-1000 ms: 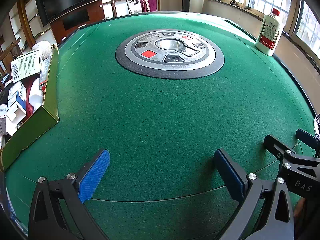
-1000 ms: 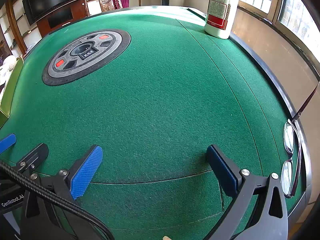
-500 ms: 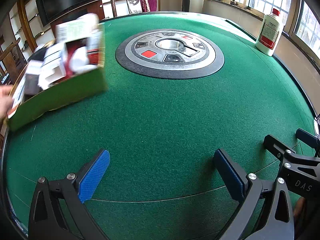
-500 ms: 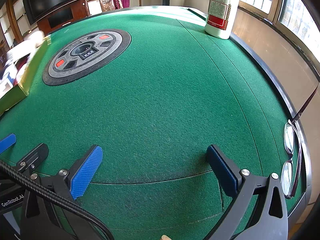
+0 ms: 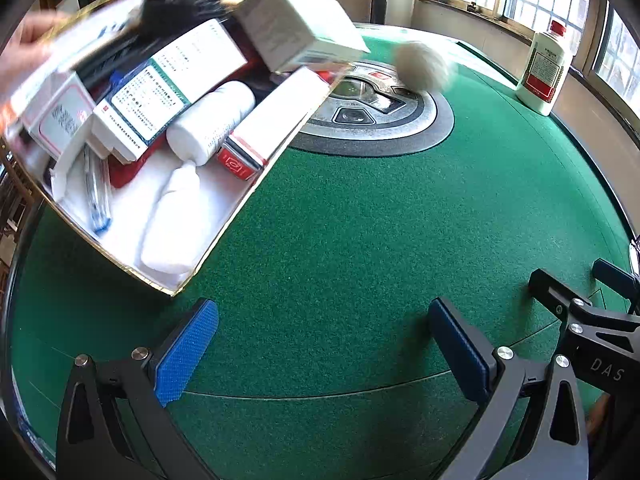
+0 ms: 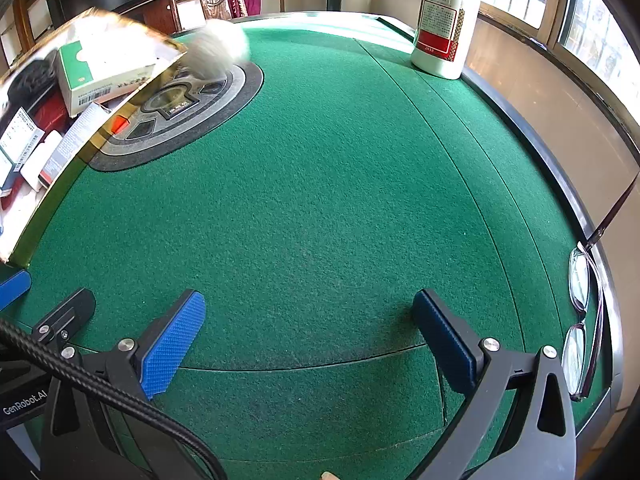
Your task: Organize objects
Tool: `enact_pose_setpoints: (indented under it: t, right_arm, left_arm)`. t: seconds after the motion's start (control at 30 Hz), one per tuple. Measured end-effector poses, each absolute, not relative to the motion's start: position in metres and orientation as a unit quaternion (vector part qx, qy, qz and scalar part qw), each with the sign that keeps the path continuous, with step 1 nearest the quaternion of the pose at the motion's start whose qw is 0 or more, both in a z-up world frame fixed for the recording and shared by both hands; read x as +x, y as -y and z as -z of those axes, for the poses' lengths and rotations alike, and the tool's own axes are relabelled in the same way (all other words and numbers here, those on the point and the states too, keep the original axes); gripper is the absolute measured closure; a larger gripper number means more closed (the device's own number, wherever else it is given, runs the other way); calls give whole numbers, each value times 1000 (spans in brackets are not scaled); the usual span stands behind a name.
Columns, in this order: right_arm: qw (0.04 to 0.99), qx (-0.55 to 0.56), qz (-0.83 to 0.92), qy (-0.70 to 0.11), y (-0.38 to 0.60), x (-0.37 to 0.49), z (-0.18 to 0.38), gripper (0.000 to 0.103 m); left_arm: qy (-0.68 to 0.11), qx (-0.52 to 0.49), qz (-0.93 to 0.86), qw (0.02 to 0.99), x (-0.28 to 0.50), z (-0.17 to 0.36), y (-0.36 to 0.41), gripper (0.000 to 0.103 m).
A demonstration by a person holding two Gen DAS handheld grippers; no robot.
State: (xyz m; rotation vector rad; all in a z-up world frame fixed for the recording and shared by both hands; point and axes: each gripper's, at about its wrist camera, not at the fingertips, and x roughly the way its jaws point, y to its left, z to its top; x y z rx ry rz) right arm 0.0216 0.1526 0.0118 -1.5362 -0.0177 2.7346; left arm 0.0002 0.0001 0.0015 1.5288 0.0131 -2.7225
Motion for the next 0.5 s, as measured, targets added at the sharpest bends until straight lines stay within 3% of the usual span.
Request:
enact_pose_setpoints:
  t: [0.5]
  right_arm:
    - [2, -490, -872, 6, -153, 22, -12, 0]
  left_arm:
    - [-4, 490, 872, 9, -2, 0, 5, 1]
